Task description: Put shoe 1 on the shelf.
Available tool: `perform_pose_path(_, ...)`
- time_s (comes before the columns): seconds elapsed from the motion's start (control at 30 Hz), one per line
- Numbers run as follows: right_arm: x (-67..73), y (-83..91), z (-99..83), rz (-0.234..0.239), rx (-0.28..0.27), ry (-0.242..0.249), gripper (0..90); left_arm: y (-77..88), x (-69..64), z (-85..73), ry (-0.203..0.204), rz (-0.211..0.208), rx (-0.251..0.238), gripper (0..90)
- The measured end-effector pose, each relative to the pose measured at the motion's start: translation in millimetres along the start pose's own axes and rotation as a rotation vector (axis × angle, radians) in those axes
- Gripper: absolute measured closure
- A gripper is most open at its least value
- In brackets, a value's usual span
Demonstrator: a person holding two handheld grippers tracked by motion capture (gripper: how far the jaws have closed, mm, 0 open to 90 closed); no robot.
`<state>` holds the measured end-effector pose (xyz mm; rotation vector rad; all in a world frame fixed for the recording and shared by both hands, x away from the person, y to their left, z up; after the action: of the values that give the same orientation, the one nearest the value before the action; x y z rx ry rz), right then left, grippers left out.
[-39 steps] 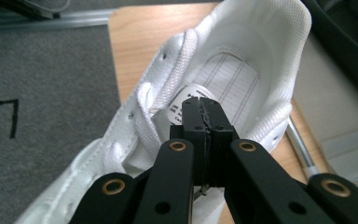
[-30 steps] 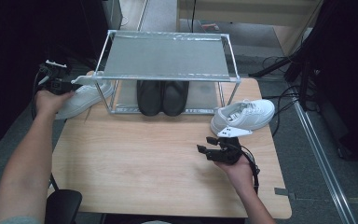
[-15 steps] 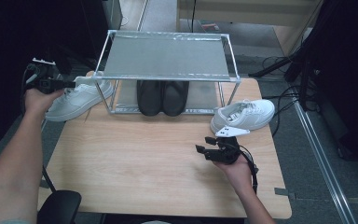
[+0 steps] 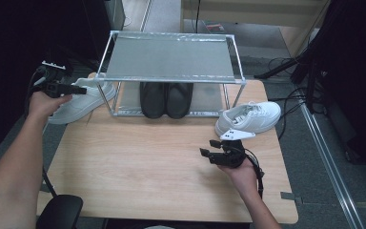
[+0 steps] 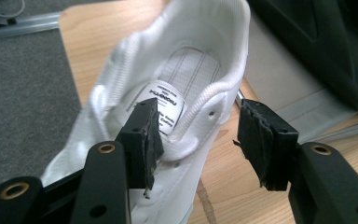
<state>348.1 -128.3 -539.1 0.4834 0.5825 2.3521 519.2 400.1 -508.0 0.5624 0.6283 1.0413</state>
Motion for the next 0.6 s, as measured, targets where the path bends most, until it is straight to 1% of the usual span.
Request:
perform_pose_path(0.13,-0.6,0.1,-0.2,0.001,0.001,0.000,45.5,-11.3,-0.2,-3.4,-0.012,0.024,0.023,49.3)
perform_pose_path(0.2,-0.5,0.2,-0.2,0.002,0.000,0.002,45.5,-15.5,-0.3,-4.6,-0.016,0.025,0.019,50.5)
perform_pose_path(0.27,-0.4,0.8,0.0,0.002,-0.001,0.000,45.5,-18.2,-0.2,-5.4,-0.032,0.039,0.016,49.5)
perform_pose_path(0.37,-1.0,0.7,-0.5,0.001,0.000,-0.006,45.5,-20.0,1.0,-6.1,-0.024,0.031,0.000,49.7)
perform_pose_path(0.4,-1.0,0.5,-0.7,0.002,0.001,-0.005,45.5,-19.7,0.8,-6.3,-0.025,0.028,0.002,50.5)
perform_pose_path(0.47,-0.7,0.2,-0.9,0.003,0.003,-0.003,45.5,-18.8,-0.7,-6.2,-0.036,0.041,0.008,53.9)
perform_pose_path(0.5,-0.6,0.0,-1.1,0.003,0.004,-0.003,45.5,-17.3,-1.2,-6.4,-0.055,0.050,0.018,56.4)
perform_pose_path(0.57,-0.1,-0.5,-1.5,0.003,0.006,-0.005,45.5,-13.6,-1.6,-6.6,-0.073,0.061,0.025,62.9)
perform_pose_path(0.6,0.1,-0.9,-1.6,0.002,0.006,-0.006,45.5,-12.6,-1.6,-6.5,-0.070,0.064,0.023,66.6)
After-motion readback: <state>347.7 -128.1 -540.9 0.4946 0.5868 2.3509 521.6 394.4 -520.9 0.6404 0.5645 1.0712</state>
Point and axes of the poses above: each handheld gripper's, and its own axes: y roughly backward along the jaws, z roughly out of its top, x roughly to its left, the point moved 7 cm from there along -y, roughly forward along the jaws, and after that the axes turned 4 degrees about -x, right-handed, at the moved point
